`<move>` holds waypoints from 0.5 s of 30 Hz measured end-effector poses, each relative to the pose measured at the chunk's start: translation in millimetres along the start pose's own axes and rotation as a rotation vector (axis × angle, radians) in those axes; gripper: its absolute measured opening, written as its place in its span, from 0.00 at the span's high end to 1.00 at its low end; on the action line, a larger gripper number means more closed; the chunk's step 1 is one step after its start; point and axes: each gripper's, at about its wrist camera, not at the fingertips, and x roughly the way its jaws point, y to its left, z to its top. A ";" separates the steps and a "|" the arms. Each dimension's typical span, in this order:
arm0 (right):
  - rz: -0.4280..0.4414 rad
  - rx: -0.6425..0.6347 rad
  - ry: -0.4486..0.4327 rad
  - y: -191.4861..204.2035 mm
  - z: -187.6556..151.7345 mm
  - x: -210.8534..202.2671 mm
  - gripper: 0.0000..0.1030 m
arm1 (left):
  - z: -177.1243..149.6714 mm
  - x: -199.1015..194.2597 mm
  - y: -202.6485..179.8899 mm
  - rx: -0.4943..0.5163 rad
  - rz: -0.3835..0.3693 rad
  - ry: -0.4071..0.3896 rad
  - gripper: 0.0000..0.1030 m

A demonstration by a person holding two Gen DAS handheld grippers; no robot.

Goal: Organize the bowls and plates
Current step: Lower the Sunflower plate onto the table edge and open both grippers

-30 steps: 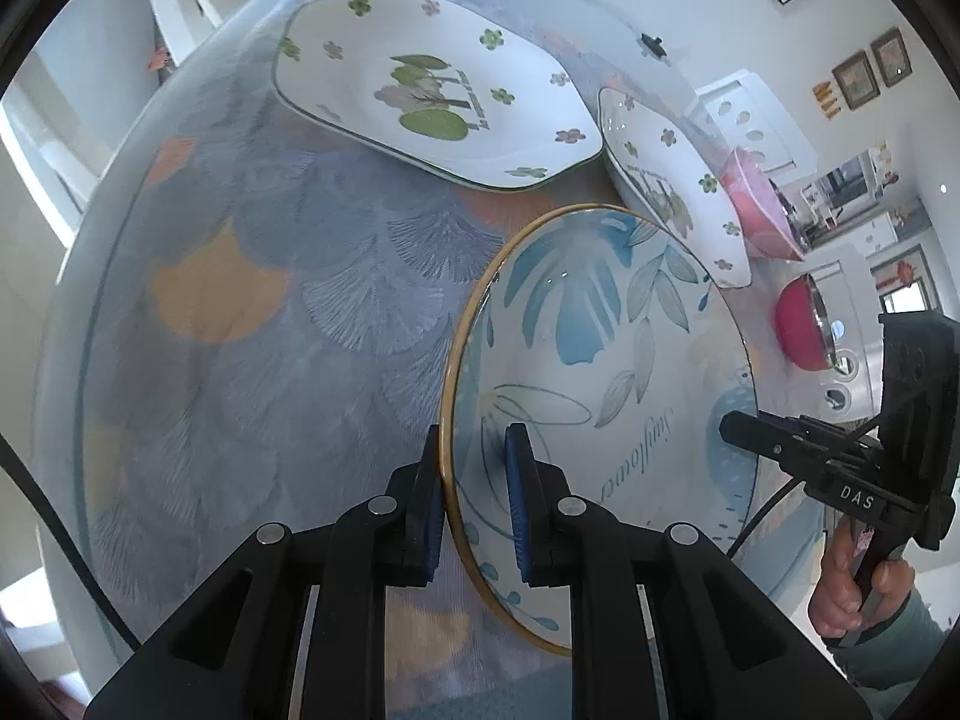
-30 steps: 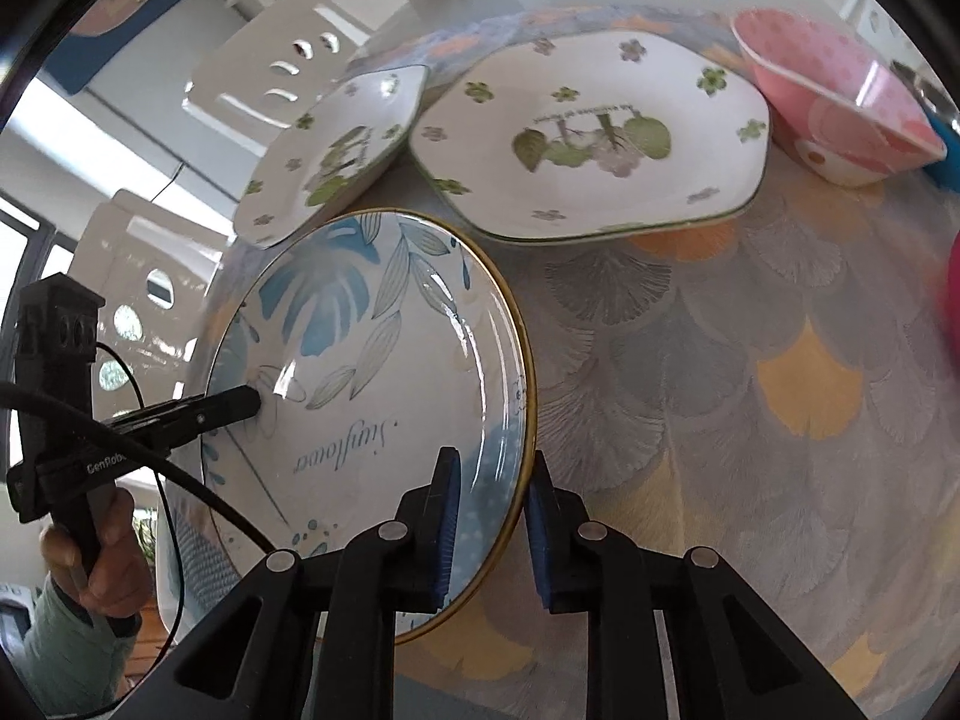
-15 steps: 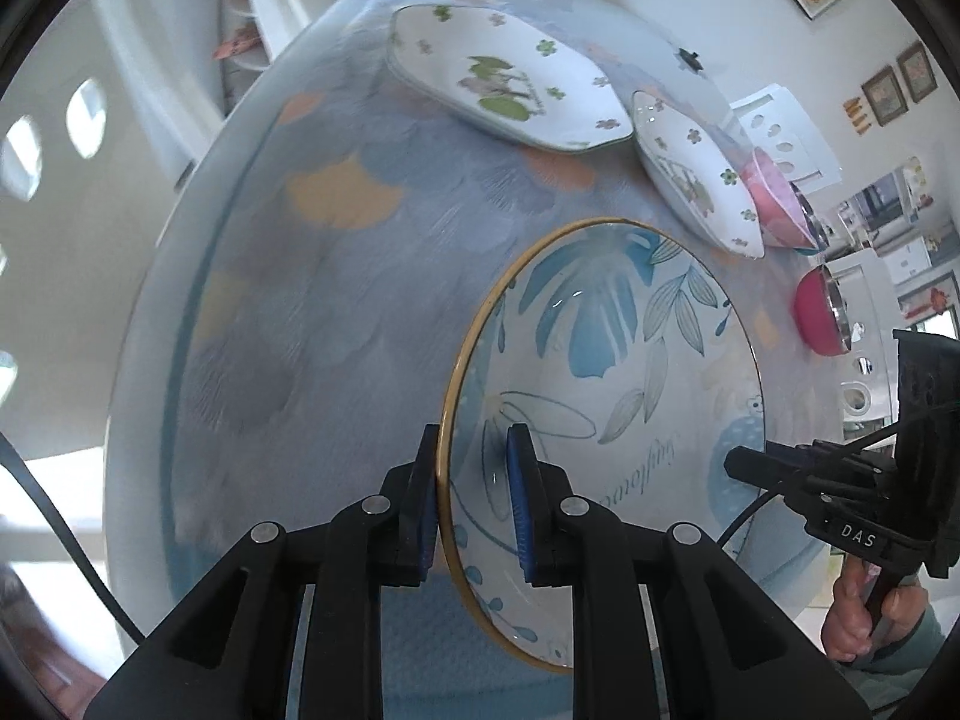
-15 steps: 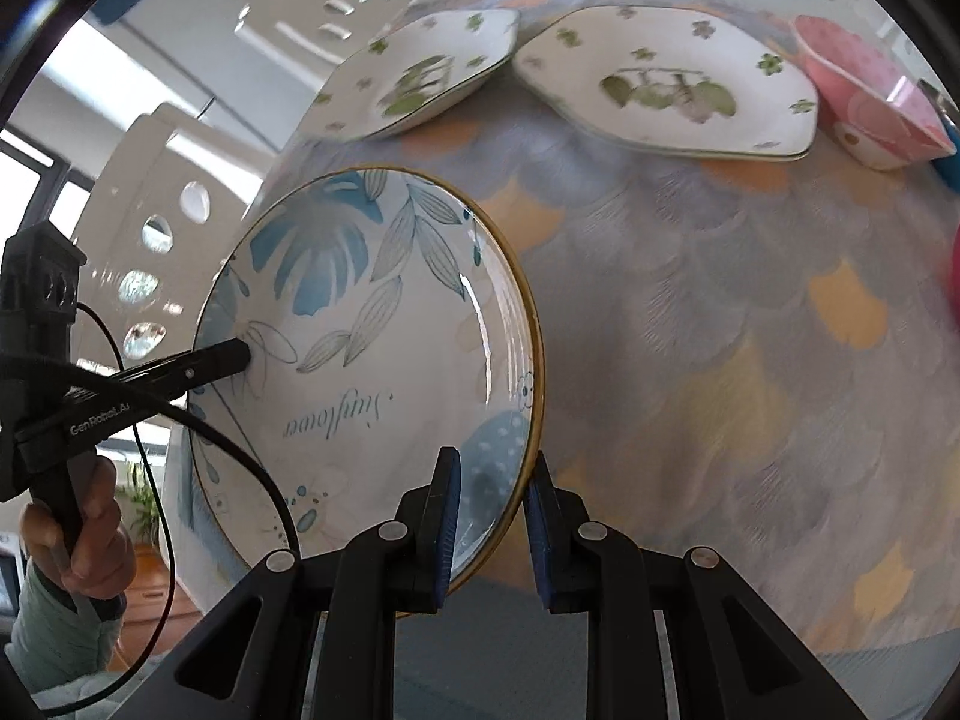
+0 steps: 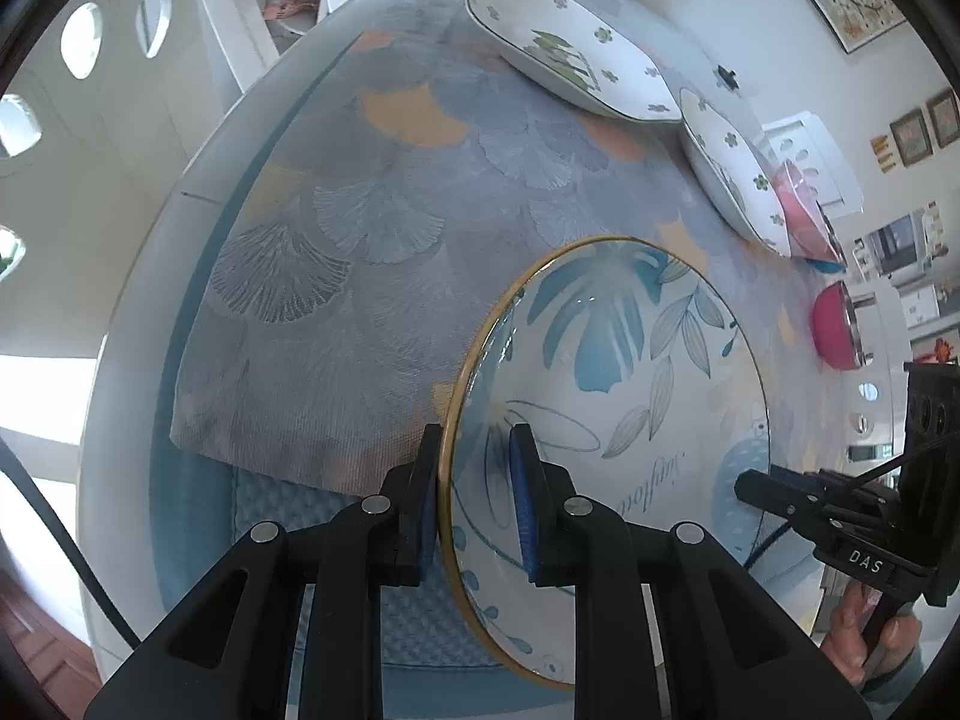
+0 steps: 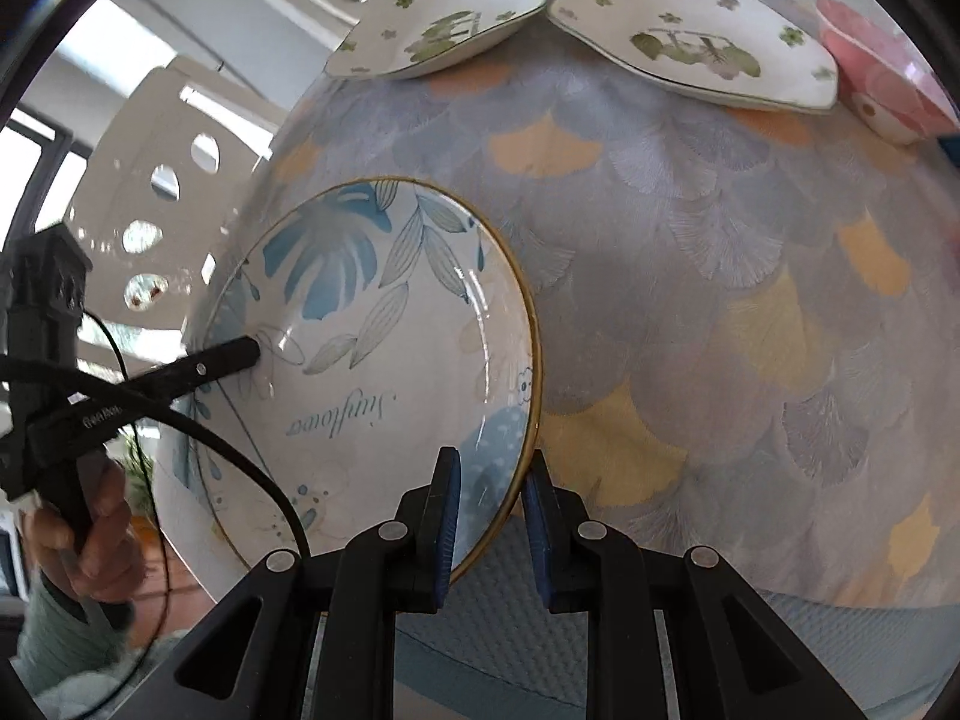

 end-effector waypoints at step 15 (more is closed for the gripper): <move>-0.065 -0.001 -0.158 -24.6 -35.0 -72.6 0.78 | -5.1 -78.4 -20.6 -0.003 0.095 -0.212 0.83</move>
